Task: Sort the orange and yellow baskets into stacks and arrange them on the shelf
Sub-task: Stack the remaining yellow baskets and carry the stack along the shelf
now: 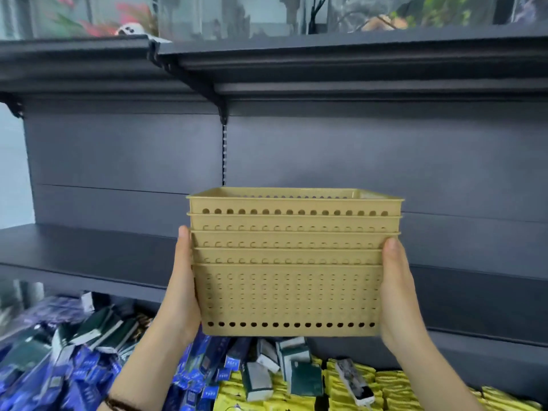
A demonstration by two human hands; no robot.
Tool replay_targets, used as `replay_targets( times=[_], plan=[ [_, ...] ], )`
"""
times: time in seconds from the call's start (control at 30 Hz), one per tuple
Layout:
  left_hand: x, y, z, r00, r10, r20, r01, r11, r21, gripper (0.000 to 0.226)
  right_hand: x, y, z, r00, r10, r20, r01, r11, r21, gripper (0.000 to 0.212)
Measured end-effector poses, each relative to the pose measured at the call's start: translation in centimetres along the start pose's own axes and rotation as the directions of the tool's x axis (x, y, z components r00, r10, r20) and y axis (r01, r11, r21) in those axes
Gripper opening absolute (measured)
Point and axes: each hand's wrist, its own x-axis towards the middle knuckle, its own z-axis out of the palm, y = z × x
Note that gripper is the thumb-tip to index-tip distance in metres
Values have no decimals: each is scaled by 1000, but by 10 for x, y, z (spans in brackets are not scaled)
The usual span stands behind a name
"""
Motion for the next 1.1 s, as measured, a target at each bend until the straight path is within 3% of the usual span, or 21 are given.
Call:
replay_targets(
  times=[0.17, 0.43, 0.6, 0.7, 0.9, 1.1],
  plan=[
    [-14, 20, -83, 989, -31, -141, 34, 999, 17, 70, -18, 5, 81, 992, 24, 123, -31, 998, 59, 59],
    [-9, 50, -196, 932, 47, -360, -35, 999, 39, 68, -29, 30, 208, 948, 1, 317, -58, 983, 172, 49],
    [21, 52, -259, 903, 50, -427, -43, 999, 26, 68, -21, 68, 286, 932, 14, 362, -103, 968, 229, 50],
    [54, 48, -297, 864, 30, -503, -21, 999, 25, 66, -11, 91, 332, 920, 41, 389, -152, 953, 261, 29],
    [142, 49, -357, 828, -33, -560, 56, 998, 23, 64, 38, 133, 426, 906, 106, 409, -241, 925, 295, 33],
    [211, 52, -404, 830, -33, -557, 72, 996, 48, 65, 75, 162, 497, 911, 101, 400, -229, 930, 287, 33]
  ],
)
